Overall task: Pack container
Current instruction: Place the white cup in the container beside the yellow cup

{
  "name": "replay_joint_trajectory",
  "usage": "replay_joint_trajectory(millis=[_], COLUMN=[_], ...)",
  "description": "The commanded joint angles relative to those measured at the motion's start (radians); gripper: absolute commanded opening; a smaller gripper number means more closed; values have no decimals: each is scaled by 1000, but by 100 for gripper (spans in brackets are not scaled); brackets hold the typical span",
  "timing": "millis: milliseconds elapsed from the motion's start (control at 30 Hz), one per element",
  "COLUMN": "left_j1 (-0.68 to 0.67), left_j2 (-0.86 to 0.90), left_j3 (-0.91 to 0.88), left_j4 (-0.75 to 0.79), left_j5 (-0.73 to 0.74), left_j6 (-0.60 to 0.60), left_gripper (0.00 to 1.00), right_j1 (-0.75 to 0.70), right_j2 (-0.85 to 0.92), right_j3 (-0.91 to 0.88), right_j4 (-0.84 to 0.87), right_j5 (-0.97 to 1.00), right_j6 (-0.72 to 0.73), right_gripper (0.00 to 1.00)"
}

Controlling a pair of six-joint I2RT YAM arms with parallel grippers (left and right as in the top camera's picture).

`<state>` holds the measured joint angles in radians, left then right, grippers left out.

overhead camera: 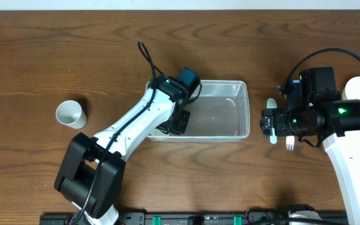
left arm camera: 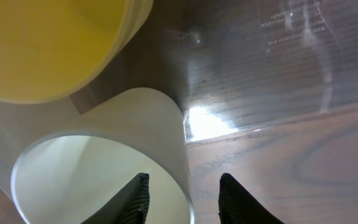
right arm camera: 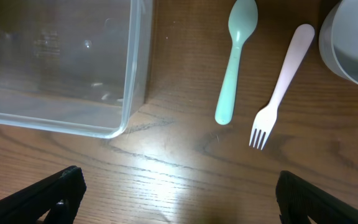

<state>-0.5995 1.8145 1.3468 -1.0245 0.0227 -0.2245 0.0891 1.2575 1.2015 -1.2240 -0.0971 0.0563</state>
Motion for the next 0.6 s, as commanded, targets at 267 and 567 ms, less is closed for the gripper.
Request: replay_joint_trajectory(millis=[267,567], left_j1=[6,357], left_j2=[-132,-293], left_j3=[279,356], left_j4=[-138,-173], left_j5=[-156,-190], left_j6=[26,-21], left_gripper=[45,78], right_j1=[8,8], right_j2=[3,3], right_j3=[18,18], right_j4=[-3,-2], right_j5=[4,4], right_j6=[-21,-21], right_gripper=[99,99])
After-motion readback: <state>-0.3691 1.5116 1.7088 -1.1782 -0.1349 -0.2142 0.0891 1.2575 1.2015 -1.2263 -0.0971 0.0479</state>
